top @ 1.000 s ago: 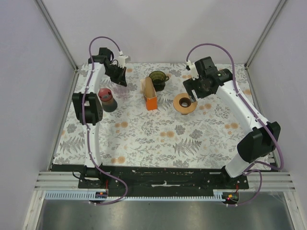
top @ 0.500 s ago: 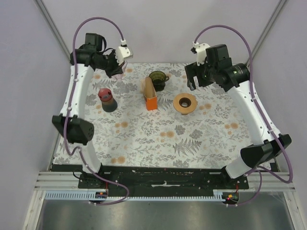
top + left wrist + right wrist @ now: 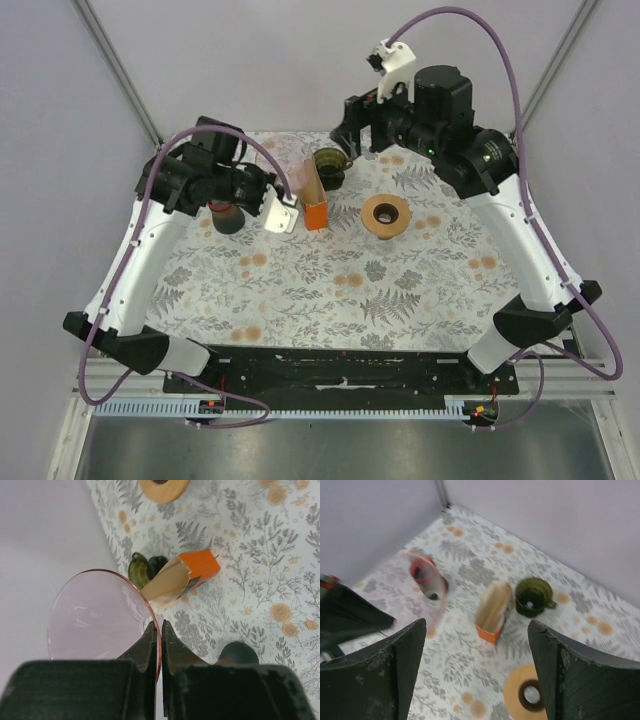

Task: Place the coffee filter in the dripper
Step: Pick up the coffee dripper from the center of the board, then place the coffee dripper in the dripper holder.

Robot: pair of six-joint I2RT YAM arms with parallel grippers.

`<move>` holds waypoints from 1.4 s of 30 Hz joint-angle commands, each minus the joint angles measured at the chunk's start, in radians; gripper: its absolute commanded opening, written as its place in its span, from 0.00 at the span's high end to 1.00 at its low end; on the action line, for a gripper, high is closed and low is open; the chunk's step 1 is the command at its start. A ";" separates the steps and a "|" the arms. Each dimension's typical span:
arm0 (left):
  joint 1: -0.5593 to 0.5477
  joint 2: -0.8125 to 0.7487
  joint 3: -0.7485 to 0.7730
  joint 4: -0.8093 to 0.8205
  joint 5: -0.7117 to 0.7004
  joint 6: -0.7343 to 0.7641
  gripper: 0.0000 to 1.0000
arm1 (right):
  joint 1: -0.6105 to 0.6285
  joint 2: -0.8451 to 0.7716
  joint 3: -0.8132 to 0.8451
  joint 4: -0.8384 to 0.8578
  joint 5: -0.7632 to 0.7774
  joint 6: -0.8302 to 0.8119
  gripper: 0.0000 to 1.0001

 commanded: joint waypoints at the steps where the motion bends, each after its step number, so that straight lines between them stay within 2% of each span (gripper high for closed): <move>1: -0.093 -0.094 -0.116 0.127 -0.078 0.170 0.98 | 0.118 0.096 0.159 0.074 0.048 -0.013 0.10; 8: -0.169 -0.186 -0.255 0.242 -0.135 0.210 0.98 | 0.180 0.194 0.159 0.019 0.087 -0.045 0.11; 13: -0.178 -0.194 -0.270 0.262 -0.135 0.202 0.98 | 0.197 0.206 0.093 0.014 -0.008 -0.092 0.16; 16: -0.180 -0.192 -0.272 0.270 -0.132 0.197 0.98 | 0.200 0.225 0.072 0.009 -0.008 -0.098 0.23; 18: -0.181 -0.194 -0.273 0.273 -0.129 0.194 0.98 | 0.200 0.237 0.073 0.005 -0.007 -0.103 0.38; 21: -0.184 -0.198 -0.276 0.279 -0.123 0.174 0.98 | 0.198 0.236 0.076 0.002 0.021 -0.103 0.82; 22: -0.183 -0.203 -0.284 0.293 -0.121 0.152 0.98 | 0.195 0.233 0.072 0.002 0.042 -0.103 0.93; 23: -0.184 -0.207 -0.298 0.320 -0.121 0.110 0.98 | 0.194 0.230 0.066 -0.001 0.054 -0.105 1.00; 24: -0.183 -0.221 -0.314 0.352 -0.115 0.069 0.97 | 0.183 0.223 0.058 -0.006 0.062 -0.106 1.00; 28: -0.183 -0.282 -0.417 0.552 -0.095 -0.189 0.29 | 0.108 0.207 0.027 -0.056 0.044 -0.085 1.00; 29: -0.183 -0.296 -0.436 0.589 -0.097 -0.258 0.16 | 0.076 0.193 0.007 -0.067 0.029 -0.077 1.00; 30: -0.183 -0.307 -0.449 0.627 -0.101 -0.331 0.12 | 0.039 0.179 -0.014 -0.075 0.013 -0.071 1.00; 38: -0.181 -0.301 -0.482 0.710 -0.239 -1.029 0.09 | -0.147 0.119 -0.094 -0.251 -0.054 -0.105 1.00; 42: -0.181 -0.234 -0.445 0.699 -0.247 -1.393 0.14 | -0.211 0.125 -0.155 -0.314 -0.102 -0.112 1.00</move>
